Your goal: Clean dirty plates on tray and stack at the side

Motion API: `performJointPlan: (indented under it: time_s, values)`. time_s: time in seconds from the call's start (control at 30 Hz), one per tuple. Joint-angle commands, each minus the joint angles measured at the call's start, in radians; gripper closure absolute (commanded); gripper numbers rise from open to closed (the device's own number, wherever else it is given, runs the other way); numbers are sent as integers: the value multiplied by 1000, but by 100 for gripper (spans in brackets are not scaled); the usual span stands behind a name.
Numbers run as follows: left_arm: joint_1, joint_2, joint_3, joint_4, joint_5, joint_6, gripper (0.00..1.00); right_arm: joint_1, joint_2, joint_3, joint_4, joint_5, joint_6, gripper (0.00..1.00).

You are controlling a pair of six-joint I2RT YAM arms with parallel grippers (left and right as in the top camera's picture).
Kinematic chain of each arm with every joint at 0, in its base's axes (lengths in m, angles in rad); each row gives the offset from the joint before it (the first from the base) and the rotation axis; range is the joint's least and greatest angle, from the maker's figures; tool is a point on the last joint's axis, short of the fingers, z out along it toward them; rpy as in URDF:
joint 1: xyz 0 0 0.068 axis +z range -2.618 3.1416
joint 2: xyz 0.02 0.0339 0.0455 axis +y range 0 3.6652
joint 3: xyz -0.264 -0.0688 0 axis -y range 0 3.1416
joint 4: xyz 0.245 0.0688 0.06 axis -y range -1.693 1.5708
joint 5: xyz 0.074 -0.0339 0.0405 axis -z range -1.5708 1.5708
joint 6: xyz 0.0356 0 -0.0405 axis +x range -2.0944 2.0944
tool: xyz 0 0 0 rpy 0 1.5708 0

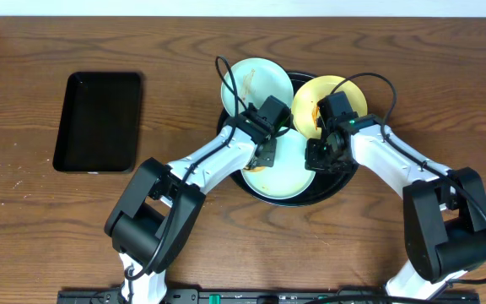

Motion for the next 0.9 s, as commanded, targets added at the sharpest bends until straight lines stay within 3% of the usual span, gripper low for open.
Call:
performJointPlan:
  time_s: [0.0,0.3,0.47,0.87]
  values:
    - [8,-79,69,-74,-118,-27,93,-14,7,5,-13,-16,-11,99]
    - [48,-393,109,-188,-118,-27,93,-15,-64,6,-16,-71,-60,99]
    - [104,-451,109,-219,-118,-27,93,-16,-204,6,-21,-50,-81,99]
    - [206,-441,108,-251,-99,-28,93,30,-474,6,-66,445,-104,99]
